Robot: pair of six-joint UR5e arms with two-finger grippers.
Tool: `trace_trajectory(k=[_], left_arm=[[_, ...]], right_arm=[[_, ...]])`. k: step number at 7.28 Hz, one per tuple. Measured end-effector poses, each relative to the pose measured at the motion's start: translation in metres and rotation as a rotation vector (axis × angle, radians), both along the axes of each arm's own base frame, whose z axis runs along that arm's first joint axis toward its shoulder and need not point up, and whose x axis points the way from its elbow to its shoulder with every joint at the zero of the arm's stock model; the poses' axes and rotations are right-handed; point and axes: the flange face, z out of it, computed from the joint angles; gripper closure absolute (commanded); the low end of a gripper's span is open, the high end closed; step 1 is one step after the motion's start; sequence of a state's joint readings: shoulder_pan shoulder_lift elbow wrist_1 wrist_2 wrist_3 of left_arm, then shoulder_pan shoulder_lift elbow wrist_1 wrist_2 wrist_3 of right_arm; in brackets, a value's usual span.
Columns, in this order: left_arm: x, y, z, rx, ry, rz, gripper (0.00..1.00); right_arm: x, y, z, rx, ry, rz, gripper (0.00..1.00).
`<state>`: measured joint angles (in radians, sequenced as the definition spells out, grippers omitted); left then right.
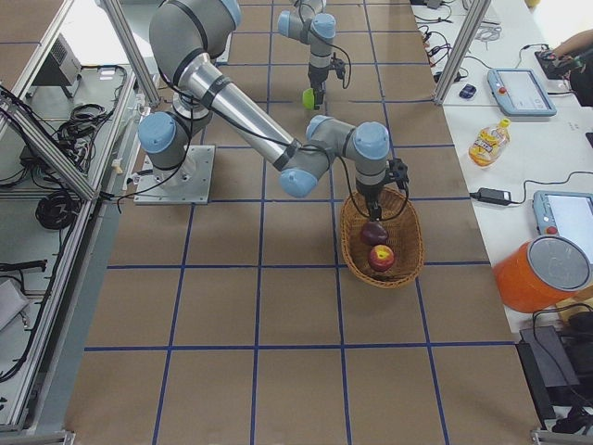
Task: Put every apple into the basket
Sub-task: 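Release the green apple at center with left gripper while right withdraws from basket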
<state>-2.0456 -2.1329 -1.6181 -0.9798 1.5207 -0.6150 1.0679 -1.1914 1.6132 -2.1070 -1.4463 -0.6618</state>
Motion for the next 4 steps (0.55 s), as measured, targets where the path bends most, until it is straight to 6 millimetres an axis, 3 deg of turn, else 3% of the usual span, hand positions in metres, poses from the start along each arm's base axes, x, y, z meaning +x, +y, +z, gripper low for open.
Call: trace_trajectory(k=[2, 4], left_arm=[[0.020, -0.017, 0.020, -0.048, 0.024, -0.008, 0.00], [0.085, -0.050, 0.060, -0.065, 0.030, -0.074, 0.00]], right_arm=[[0.098, 0.013, 0.003, 0.050, -0.025, -0.011, 0.00], [0.186, 0.051, -0.007, 0.106, -0.061, -0.153, 0.00]])
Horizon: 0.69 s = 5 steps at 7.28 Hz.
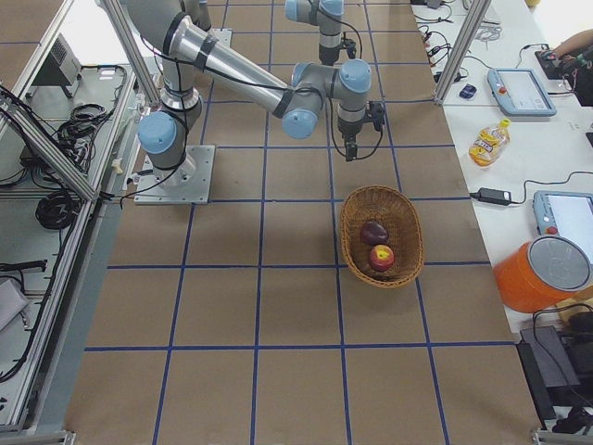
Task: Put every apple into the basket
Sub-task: 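Release the green apple at center with left gripper while right withdraws from basket, then grasp the green apple with the right gripper while the left gripper retracts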
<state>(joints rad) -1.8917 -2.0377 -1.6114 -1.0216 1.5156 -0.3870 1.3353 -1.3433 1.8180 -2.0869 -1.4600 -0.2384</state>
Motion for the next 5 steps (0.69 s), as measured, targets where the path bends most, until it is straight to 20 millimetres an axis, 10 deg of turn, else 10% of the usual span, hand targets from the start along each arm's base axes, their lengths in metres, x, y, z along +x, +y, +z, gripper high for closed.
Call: trace_trajectory(k=[5], left_arm=[[0.170, -0.004, 0.099, 0.095, -0.010, -0.184, 0.00]], right_arm=[[0.149, 0.037, -0.005, 0.009, -0.034, -0.133, 0.00]])
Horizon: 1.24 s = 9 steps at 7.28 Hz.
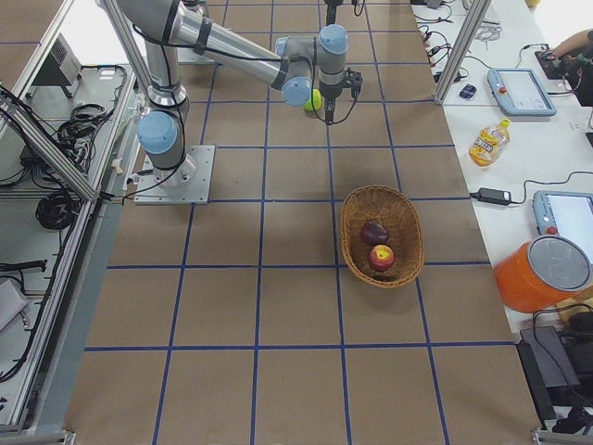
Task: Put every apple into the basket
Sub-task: 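Grasp the green apple with the right gripper while the left gripper retracts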
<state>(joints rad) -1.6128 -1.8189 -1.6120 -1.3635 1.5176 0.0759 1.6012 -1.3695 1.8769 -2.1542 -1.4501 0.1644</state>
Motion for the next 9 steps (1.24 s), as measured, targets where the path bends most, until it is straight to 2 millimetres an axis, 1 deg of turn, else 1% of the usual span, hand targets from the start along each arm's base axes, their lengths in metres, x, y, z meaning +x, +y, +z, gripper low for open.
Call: trace_trajectory(k=[1, 2, 3, 4, 5, 6, 7, 9], left_arm=[[0.009, 0.010, 0.022, -0.016, 0.001, -0.033, 0.00], [0.011, 0.021, 0.044, -0.043, 0.000, -0.054, 0.00], [0.011, 0.032, 0.063, -0.064, -0.005, -0.066, 0.00], [0.011, 0.038, 0.078, -0.072, -0.015, -0.070, 0.00], [0.013, 0.037, 0.091, -0.067, -0.024, -0.070, 0.00], [0.013, 0.038, 0.102, -0.062, -0.029, -0.066, 0.00], [0.015, 0.042, 0.108, -0.052, -0.038, -0.062, 0.00], [0.017, 0.049, 0.120, -0.048, -0.068, -0.059, 0.00]], right_arm=[[0.033, 0.008, 0.003, -0.008, -0.012, -0.046, 0.00], [0.067, 0.017, 0.004, -0.024, -0.027, -0.080, 0.00], [0.098, 0.026, -0.004, -0.025, -0.036, -0.075, 0.00], [0.127, 0.035, -0.016, -0.029, -0.039, -0.039, 0.00], [0.150, 0.041, -0.029, -0.044, -0.040, 0.005, 0.00], [0.163, 0.042, -0.044, -0.061, -0.029, 0.057, 0.00], [0.167, 0.041, -0.057, -0.072, -0.007, 0.108, 0.00], [0.162, 0.042, -0.076, -0.072, 0.070, 0.158, 0.00]])
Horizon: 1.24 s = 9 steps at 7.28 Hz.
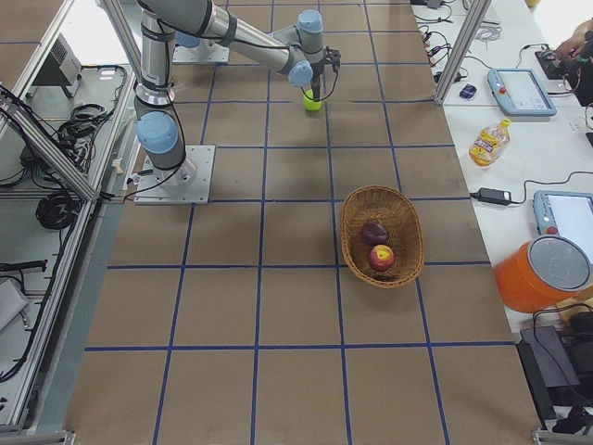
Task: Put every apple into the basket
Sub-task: 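Grasp the green apple with the right gripper while the left gripper retracts, then carry the green apple into the basket and open the right gripper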
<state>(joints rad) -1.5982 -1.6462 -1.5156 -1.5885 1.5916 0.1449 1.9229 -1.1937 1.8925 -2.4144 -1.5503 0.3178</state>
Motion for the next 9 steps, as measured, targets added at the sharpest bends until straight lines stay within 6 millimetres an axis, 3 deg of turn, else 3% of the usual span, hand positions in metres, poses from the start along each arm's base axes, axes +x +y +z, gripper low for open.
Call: trace_trajectory(k=[2, 3, 5, 6, 7, 8, 9], left_arm=[[-0.002, 0.029, 0.034, -0.001, -0.008, 0.041, 0.00], [-0.005, 0.037, 0.039, 0.013, 0.000, 0.056, 0.00], [-0.022, 0.052, 0.042, 0.030, 0.061, 0.058, 0.00], [-0.026, 0.060, 0.039, 0.045, 0.071, 0.067, 0.00], [-0.029, 0.064, 0.020, 0.085, 0.081, 0.098, 0.00], [-0.032, 0.064, -0.004, 0.106, 0.094, 0.166, 0.00], [-0.035, 0.061, -0.020, 0.090, 0.102, 0.240, 0.00]], right_arm=[[-0.002, 0.001, -0.014, 0.017, 0.025, 0.006, 0.00], [-0.001, 0.000, -0.024, 0.032, 0.030, 0.010, 0.01], [-0.001, 0.000, -0.033, 0.046, 0.039, 0.052, 0.39], [-0.003, -0.003, -0.030, 0.040, 0.042, 0.071, 0.45], [-0.008, -0.010, -0.018, 0.026, 0.043, 0.068, 0.48], [-0.024, -0.024, 0.006, 0.016, 0.044, 0.038, 0.48], [-0.062, -0.046, 0.033, 0.023, 0.047, -0.032, 0.51]])
